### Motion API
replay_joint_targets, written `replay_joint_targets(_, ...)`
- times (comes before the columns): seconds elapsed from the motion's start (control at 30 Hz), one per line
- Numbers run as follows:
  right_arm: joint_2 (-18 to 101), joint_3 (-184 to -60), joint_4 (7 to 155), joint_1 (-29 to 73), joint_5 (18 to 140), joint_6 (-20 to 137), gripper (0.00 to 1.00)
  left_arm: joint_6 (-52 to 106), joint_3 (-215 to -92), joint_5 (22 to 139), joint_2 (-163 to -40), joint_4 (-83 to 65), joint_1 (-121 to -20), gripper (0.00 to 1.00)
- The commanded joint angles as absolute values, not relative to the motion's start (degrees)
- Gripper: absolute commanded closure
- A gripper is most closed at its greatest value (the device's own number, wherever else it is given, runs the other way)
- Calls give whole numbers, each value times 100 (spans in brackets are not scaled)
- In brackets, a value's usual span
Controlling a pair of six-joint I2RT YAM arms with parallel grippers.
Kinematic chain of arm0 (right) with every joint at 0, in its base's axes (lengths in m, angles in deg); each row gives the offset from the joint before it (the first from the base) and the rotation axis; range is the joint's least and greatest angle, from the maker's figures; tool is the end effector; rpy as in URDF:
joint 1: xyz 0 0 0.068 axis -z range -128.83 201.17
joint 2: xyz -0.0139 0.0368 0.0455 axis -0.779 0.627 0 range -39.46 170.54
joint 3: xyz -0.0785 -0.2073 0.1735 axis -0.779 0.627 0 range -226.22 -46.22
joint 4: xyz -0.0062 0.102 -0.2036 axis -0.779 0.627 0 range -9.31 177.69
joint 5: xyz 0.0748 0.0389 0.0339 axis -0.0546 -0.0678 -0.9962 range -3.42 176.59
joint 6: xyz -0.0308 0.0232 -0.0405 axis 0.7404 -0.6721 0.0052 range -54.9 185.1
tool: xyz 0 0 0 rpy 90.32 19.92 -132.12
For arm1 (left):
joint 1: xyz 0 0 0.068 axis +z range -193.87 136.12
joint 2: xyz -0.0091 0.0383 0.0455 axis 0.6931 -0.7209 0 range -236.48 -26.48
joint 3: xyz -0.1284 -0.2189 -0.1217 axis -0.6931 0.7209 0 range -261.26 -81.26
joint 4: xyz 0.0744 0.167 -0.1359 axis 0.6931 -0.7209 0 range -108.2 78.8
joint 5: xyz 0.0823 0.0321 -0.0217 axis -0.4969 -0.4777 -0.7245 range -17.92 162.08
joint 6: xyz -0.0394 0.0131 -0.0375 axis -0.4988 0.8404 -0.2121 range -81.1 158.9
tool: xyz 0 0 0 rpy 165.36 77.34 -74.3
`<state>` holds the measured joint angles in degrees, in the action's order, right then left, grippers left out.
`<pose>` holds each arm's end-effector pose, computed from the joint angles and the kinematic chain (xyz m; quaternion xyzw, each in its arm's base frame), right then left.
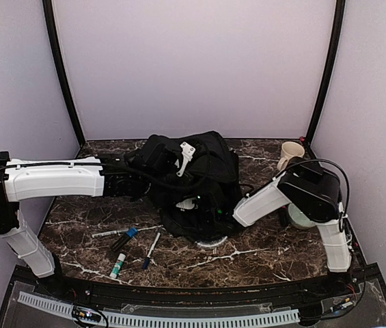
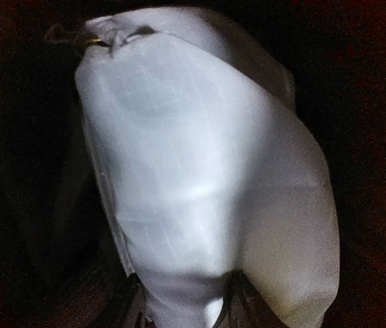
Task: Pack the student bag
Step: Adjust the upper front pocket of the largest bag.
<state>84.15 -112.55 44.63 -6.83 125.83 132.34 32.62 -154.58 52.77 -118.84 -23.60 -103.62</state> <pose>0.2492 0.3527 0.1601 -0.6030 0.5259 -0.3191 0.5079 0.1836 -0.2893 0.3172 0.3135 0.8049 -0.1401 0.4840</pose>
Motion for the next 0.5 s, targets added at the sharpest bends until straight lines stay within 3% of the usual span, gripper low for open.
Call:
replay_joint_targets(0.0,8844,-11264,1452,-186,13366,14365,63,3153,-15455,5788,-11508,-2231,-10575,100)
replay_joint_targets(0.17,9049,-10865,1087,-229,13297,14689,63,3176,-15498,5773,-11554,-2255,-10575,100)
replay_joint_targets(0.47,8049,-10546,3915,-416,12828,12994,50,3241,-15576,5575,-11611,-2353,-10575,100)
